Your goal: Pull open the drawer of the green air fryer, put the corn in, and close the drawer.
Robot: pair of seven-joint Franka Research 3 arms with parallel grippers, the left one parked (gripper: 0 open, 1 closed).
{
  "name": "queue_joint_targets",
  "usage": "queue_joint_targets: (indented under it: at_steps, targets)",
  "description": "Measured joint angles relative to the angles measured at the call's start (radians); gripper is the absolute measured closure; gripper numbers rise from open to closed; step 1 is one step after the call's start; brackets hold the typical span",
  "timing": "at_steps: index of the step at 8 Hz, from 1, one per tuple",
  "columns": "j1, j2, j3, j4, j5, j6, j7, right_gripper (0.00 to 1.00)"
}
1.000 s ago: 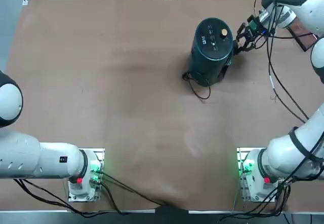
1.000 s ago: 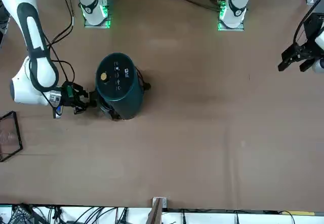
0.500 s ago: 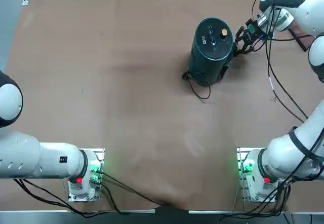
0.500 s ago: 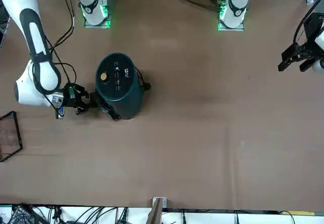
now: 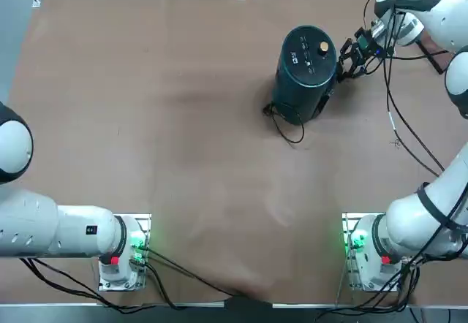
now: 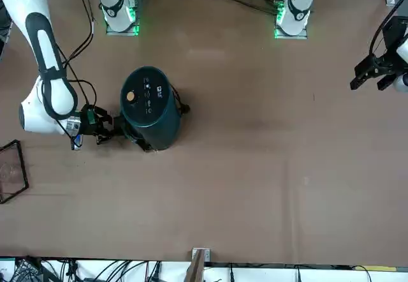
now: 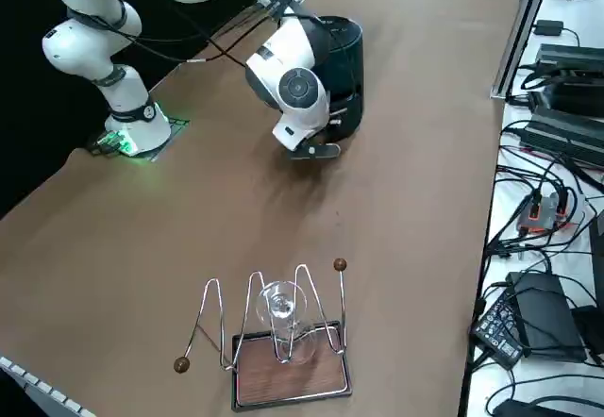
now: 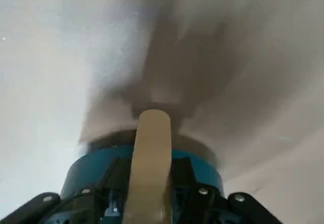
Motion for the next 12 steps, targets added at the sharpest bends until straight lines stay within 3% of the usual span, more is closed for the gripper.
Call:
queue_joint_targets:
  at_steps: [5, 12]
  targets:
    - [-0.043, -0.001, -0.001, 0.005, 0.008, -0.038, -0.121, 0.55]
    - [-0.012, 0.0, 0.005, 0.013, 0.017, -0.025, -0.069, 0.55]
